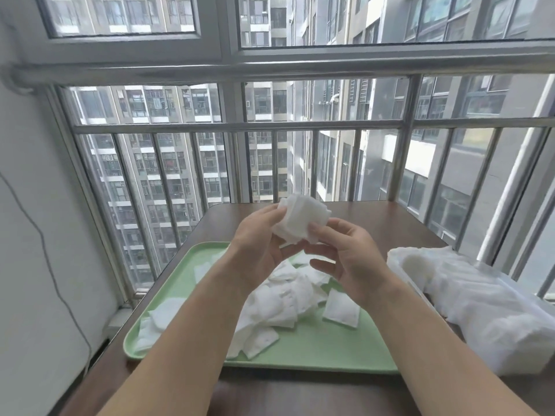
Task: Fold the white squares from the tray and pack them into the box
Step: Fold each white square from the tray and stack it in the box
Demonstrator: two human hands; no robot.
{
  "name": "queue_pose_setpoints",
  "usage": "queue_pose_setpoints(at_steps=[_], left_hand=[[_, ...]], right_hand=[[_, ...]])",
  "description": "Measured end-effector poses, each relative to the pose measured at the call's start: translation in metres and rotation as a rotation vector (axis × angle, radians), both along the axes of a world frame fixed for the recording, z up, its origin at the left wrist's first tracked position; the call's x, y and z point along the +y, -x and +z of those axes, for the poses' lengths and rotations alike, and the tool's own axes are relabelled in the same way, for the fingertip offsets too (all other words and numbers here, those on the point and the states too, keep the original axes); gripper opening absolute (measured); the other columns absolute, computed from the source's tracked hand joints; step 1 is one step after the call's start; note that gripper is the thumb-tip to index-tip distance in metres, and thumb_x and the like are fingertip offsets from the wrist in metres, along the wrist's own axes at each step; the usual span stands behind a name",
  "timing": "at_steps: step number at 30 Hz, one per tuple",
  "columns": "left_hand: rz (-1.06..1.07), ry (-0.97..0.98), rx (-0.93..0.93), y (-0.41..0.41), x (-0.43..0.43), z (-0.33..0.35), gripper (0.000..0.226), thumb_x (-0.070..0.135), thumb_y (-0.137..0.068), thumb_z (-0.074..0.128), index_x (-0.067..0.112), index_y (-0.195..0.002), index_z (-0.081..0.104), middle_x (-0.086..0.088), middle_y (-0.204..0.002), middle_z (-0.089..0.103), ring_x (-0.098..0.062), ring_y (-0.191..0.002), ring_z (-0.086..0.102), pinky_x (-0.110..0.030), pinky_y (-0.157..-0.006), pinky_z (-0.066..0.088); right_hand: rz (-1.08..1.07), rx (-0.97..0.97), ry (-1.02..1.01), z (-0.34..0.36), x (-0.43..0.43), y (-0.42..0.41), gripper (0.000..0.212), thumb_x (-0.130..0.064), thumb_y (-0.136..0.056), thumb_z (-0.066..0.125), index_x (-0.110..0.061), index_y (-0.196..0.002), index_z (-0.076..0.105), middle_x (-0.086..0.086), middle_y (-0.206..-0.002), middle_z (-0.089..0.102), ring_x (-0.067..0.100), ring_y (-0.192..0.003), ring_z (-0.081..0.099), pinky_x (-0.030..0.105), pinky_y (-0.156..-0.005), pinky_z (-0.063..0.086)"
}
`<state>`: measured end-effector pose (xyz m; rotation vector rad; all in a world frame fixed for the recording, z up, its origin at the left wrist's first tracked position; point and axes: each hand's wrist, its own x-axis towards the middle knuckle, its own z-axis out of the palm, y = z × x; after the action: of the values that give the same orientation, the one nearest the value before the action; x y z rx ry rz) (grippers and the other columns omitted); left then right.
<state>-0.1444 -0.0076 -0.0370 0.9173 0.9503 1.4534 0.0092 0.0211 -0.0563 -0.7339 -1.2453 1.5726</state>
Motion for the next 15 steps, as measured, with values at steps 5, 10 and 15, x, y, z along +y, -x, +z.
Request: queue_pose_setpoints(at_steps=[5,10,15], left_hand=[[-0.028,-0.028,-0.008,-0.0027,-0.0008,-0.0009,0.032,0.015,-0.106,0.041,0.001,-0.119,0.066,-0.018,-0.104,0.068,-0.029,-0.089,0.064,-0.038,-0.081,0.057],[-0.1,-0.046,0.063,-0.0048,-0.0028,-0.0017,0.03,0.011,-0.104,0.044,0.002,-0.117,0.069,-0.016,-0.1,0.07,-0.029,-0.091,0.062,-0.037,-0.085,0.054],[-0.114,-0.025,0.071,-0.0027,-0.002,-0.0024,0.031,0.011,-0.104,0.044,0.004,-0.119,0.07,-0.015,-0.106,0.073,-0.027,-0.093,0.067,-0.039,-0.087,0.058]], right_hand=[[-0.041,-0.034,0.03,-0.0031,0.002,0.0003,0.023,-0.024,-0.087,0.074,-0.011,-0.105,0.068,0.002,-0.08,0.073,0.013,-0.066,0.069,0.026,-0.057,0.052],[-0.094,-0.083,0.059,-0.0027,0.0005,0.0001,0.029,-0.033,-0.086,0.075,-0.011,-0.102,0.066,0.001,-0.079,0.074,0.015,-0.066,0.072,0.03,-0.062,0.052],[-0.415,-0.302,-0.221,-0.0054,0.0021,0.002,0.045,-0.039,-0.082,0.08,-0.026,-0.119,0.056,-0.005,-0.104,0.065,0.012,-0.082,0.068,0.034,-0.069,0.059]])
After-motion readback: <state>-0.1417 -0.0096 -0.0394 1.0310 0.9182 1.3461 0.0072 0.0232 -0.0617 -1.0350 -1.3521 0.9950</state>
